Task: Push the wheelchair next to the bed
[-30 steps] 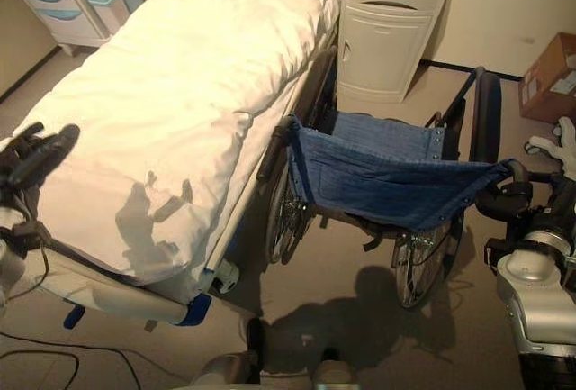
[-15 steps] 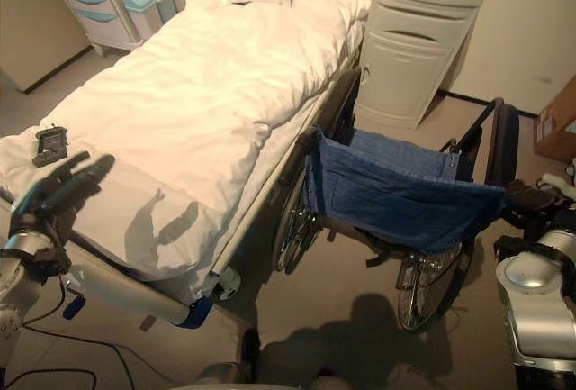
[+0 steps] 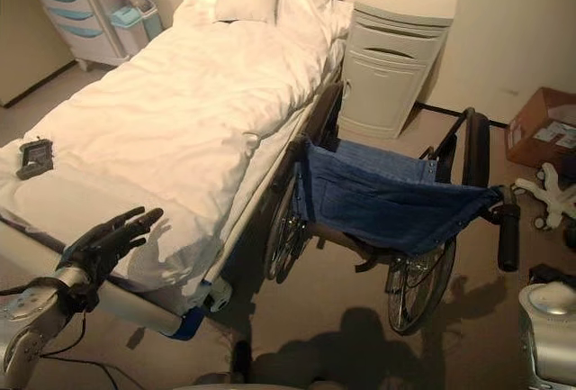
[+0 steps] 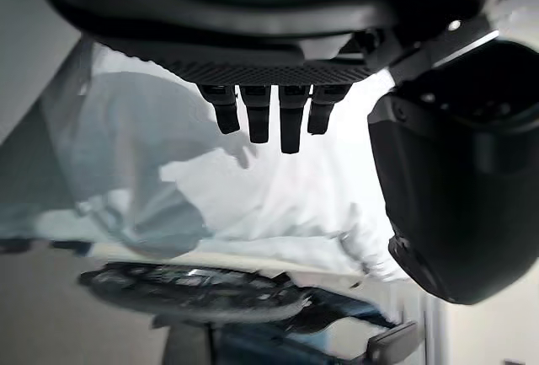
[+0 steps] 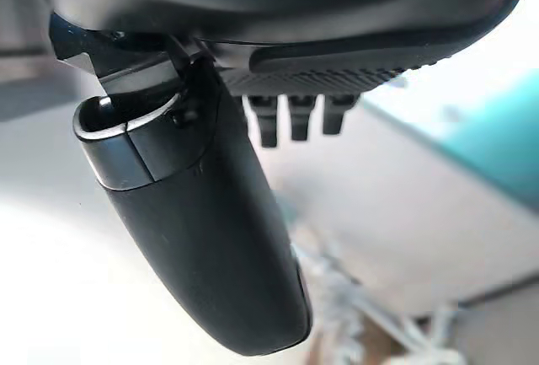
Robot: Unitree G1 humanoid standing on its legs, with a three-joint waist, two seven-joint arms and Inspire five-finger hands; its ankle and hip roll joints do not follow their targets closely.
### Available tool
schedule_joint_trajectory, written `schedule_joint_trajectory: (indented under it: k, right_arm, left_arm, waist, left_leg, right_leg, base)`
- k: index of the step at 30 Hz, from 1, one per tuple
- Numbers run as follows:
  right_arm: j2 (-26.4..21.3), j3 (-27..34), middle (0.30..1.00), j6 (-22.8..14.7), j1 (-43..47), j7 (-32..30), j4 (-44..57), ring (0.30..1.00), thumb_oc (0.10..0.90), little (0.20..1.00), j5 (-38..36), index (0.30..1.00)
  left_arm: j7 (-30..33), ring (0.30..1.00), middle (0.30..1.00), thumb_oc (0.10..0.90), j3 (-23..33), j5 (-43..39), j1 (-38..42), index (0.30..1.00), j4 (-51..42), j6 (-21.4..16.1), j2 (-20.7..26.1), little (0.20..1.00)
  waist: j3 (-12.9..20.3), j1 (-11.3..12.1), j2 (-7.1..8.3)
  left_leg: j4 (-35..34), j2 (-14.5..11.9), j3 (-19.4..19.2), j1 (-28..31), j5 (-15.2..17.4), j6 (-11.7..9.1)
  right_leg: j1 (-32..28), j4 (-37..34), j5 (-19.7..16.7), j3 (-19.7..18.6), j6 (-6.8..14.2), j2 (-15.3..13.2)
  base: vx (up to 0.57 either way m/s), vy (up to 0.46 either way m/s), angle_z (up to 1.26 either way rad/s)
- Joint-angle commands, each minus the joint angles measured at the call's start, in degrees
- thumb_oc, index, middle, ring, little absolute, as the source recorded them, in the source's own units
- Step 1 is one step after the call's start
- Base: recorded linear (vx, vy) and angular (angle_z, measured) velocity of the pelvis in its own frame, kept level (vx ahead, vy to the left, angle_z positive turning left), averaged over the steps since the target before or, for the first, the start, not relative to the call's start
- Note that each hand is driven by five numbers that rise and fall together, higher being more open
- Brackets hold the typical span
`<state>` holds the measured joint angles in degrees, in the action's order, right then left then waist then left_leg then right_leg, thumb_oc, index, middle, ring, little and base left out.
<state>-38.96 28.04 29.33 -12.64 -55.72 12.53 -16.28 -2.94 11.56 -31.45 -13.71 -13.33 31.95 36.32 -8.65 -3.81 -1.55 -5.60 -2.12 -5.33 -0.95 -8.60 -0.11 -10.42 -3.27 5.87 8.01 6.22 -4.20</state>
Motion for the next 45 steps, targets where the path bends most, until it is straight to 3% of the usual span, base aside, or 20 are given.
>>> schedule_joint_trajectory:
  k: [1, 5, 8, 15, 18, 22, 24, 26, 30, 31, 34, 36, 42, 45]
  right_arm:
    - [-1.66, 5.7, 0.9, -14.03, 2.9, -8.99, 2.26, 0.9, 0.8, 0.9, -2.52, 0.9]
    - [4.26, 4.54, 0.9, -26.28, 2.07, -11.71, 0.2, 0.9, 0.8, 0.9, -11.78, 0.9]
    - [9.32, 2.87, 0.9, -33.26, 0.87, -10.53, -4.64, 0.9, 0.8, 0.9, -19.58, 0.9]
    - [16.29, -3.89, 0.9, -39.91, 1.28, -9.95, -19.8, 0.9, 0.8, 0.9, -31.36, 0.9]
    - [21.3, -9.96, 0.9, -41.97, 3.8, -7.46, -36.58, 0.9, 0.8, 0.9, -39.15, 0.9]
    - [24.36, -13.71, 0.9, -39.9, 6.27, -2.94, -50.74, 0.9, 0.8, 0.9, -45.09, 0.9]
    - [25.96, -14.32, 0.9, -35.73, 8.3, 5.09, -61.79, 0.9, 0.8, 0.9, -49.84, 0.9]
    - [26.42, -15.46, 0.9, -30.58, 9.46, 10.24, -69.44, 0.9, 0.8, 0.9, -48.31, 0.9]
    - [27.57, -20.5, 0.9, -18.72, 11.03, 20.01, -78.29, 0.9, 0.8, 0.9, -42.99, 0.9]
    - [28.43, -23.1, 0.9, -15.42, 10.96, 24.61, -80.52, 0.9, 0.8, 0.9, -39.64, 0.9]
    - [29.24, -26.19, 0.9, -12.6, 10.76, 30.94, -81.63, 0.9, 0.8, 0.9, -35.76, 0.9]
    - [29.59, -28.81, 0.9, -11.24, 10.42, 36.73, -82.55, 0.9, 0.8, 0.9, -28.22, 0.9]
    - [28.38, -32.36, 0.9, -15.23, 9.92, 50.17, -85.89, 0.9, 0.8, 0.9, -15.28, 0.9]
    - [27.96, -33.77, 0.9, -12.81, 9.81, 58.09, -86.57, 0.9, 0.8, 0.9, -12.41, 0.9]
  left_arm:
    - [-0.44, 0.9, 0.9, 0.8, 2.97, 1.8, 1.59, 0.9, -1.23, -1.81, 1.08, 0.9]
    - [-0.58, 0.9, 0.9, 0.8, -0.45, 3.22, 0.05, 0.9, 1.18, -0.7, -1.22, 0.9]
    - [1.92, 0.9, 0.9, 0.8, -4.67, 2.33, -1.42, 0.9, 5.78, 0.57, -4.15, 0.9]
    - [4.07, 0.9, 0.9, 0.8, -13.51, 1.51, -2.32, 0.9, 22.0, 1.17, -7.94, 0.9]
    - [2.86, 0.9, 0.9, 0.8, -20.24, 4.88, -1.15, 0.9, 35.78, -1.69, -11.21, 0.9]
    - [1.97, 0.9, 0.9, 0.8, -23.4, 10.44, 0.95, 0.9, 45.95, -6.43, -13.76, 0.9]
    - [-0.81, 0.9, 0.9, 0.8, -24.27, 12.98, 3.55, 0.9, 56.13, -8.83, -17.04, 0.9]
    - [-0.85, 0.9, 0.9, 0.8, -24.66, 15.22, 5.95, 0.9, 65.15, -11.66, -19.69, 0.9]
    - [6.51, 0.9, 0.9, 0.8, -22.58, 14.33, 9.87, 0.9, 78.55, -19.42, -22.6, 0.9]
    - [8.97, 0.9, 0.9, 0.8, -21.34, 15.35, 10.82, 0.9, 82.0, -23.44, -23.12, 0.9]
    - [10.15, 0.9, 0.9, 0.8, -20.82, 15.89, 11.27, 0.9, 83.57, -25.35, -23.88, 0.9]
    - [9.45, 0.9, 0.9, 0.8, -20.67, 15.53, 11.23, 0.9, 84.42, -25.72, -24.86, 0.9]
    - [6.11, 0.9, 0.9, 0.8, -17.93, 9.97, 10.33, 0.9, 87.54, -24.48, -25.59, 0.9]
    - [4.13, 0.9, 0.9, 0.8, -17.4, 9.72, 10.36, 0.9, 88.23, -23.53, -25.68, 0.9]
  waist:
    - [0.26, 1.25, 0.88]
    - [0.06, 0.78, 0.69]
    - [0.22, 0.66, 0.66]
    - [1.06, 0.88, 0.94]
    - [1.7, 1.68, 1.04]
    - [2.16, 2.47, 1.07]
    - [2.68, 2.88, 1.09]
    - [3.16, 3.03, 1.09]
    - [4.04, 3.2, 1.17]
    - [4.48, 3.19, 1.39]
    - [4.77, 3.24, 1.6]
    - [4.99, 3.33, 1.74]
    - [5.1, 3.67, 1.97]
    - [5.33, 3.75, 2.21]
  left_leg:
    - [0.7, -0.37, -3.56, 7.55, 7.27, -0.75]
    - [0.8, -0.49, -4.2, 7.53, 7.33, -0.78]
    - [0.83, -0.48, -4.52, 7.46, 7.37, -0.8]
    - [0.85, -0.44, -4.63, 7.41, 7.22, -0.69]
    - [0.82, -0.4, -4.16, 7.43, 7.13, -0.84]
    - [0.78, -0.4, -3.54, 7.37, 7.04, -1.06]
    - [0.66, -0.41, -3.08, 7.3, 6.96, -1.1]
    - [0.6, -0.34, -2.67, 7.13, 7.0, -1.09]
    - [0.6, -0.24, -2.08, 6.75, 7.22, -1.07]
    - [0.6, -0.27, -1.86, 6.51, 7.15, -1.18]
    - [0.6, -0.34, -1.72, 6.14, 7.07, -1.31]
    - [0.6, -0.38, -1.63, 5.65, 7.01, -1.38]
    - [0.6, -0.05, -1.48, 5.54, 7.37, -1.47]
    - [0.6, 0.09, -1.42, 5.56, 7.54, -1.39]
  right_leg:
    - [7.3, -1.73, -10.03, -3.04, -0.08, 1.15]
    - [7.53, -1.73, -10.23, -2.98, -0.05, 1.17]
    - [7.67, -1.73, -10.41, -2.57, 0.04, 1.1]
    - [7.74, -1.73, -10.55, -2.0, 0.01, 1.11]
    - [7.44, -1.73, -10.64, -1.37, -0.15, 1.2]
    - [7.19, -1.73, -10.64, -0.83, -0.35, 1.23]
    - [7.14, -1.73, -10.7, -0.68, -0.46, 1.21]
    - [7.18, -1.73, -10.69, -0.62, -0.54, 1.16]
    - [7.32, -1.73, -10.57, -0.44, -0.77, 0.91]
    - [7.49, -1.73, -10.57, -0.45, -0.89, 0.77]
    - [7.74, -1.73, -10.63, -0.34, -0.93, 0.57]
    - [8.01, -1.73, -10.72, -0.05, -0.94, 0.35]
    - [7.87, -1.73, -10.64, 0.73, -0.91, -0.14]
    - [7.76, -1.73, -10.64, 0.82, -0.9, -0.27]
  base:
    - [0.0, 0.0, 0.0]
    - [-0.02, -0.018, -0.04]
    - [-0.02, -0.02, -0.12]
    - [0.0, -0.005, 0.0]
    - [0.0, -0.008, 0.05]
    - [0.0, 0.008, 0.07]
    - [0.01, 0.028, 0.18]
    - [0.0, 0.039, 0.17]
    - [0.0, 0.055, 0.07]
    - [0.0, 0.049, 0.02]
    - [-0.01, 0.029, 0.02]
    - [-0.03, 0.037, 0.02]
    - [-0.02, 0.03, 0.02]
    - [0.0, 0.0, 0.0]
